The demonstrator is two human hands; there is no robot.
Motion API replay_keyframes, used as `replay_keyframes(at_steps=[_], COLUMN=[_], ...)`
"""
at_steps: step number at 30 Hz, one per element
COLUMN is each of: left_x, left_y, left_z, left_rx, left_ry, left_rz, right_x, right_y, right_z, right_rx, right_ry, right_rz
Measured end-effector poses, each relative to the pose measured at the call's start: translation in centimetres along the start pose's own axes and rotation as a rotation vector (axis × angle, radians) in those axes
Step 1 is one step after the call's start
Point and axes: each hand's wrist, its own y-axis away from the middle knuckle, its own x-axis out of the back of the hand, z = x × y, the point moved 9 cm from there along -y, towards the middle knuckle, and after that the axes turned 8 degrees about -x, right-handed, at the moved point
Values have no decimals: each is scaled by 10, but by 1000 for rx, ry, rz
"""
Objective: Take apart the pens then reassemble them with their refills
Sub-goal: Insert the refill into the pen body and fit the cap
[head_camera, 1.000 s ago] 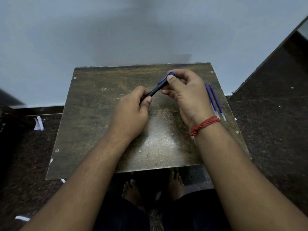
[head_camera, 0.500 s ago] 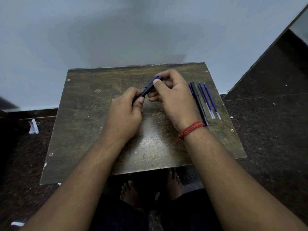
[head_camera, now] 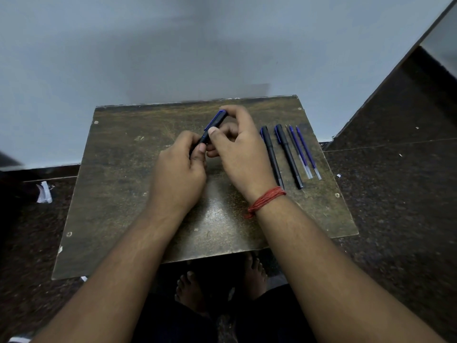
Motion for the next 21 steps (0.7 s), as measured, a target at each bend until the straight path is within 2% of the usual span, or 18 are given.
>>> replay_keyframes(at_steps=[3,7,12,21], left_x=[-3,-13,-14,-18], left_y=[0,1,2,5], left_z=[4,11,5,2], left_rx=[-16,-46,7,58], left_ry=[1,-43,-78,-329], left_rz=[-18,-102,-119,-212], right_x=[3,10,6,1], right_y=[0,-2,-2,0], right_z=[1,-2,3,0], right_rx=[-10,-9,-64,-13], right_ry=[27,197,434,752], right_rz=[43,81,12,-35])
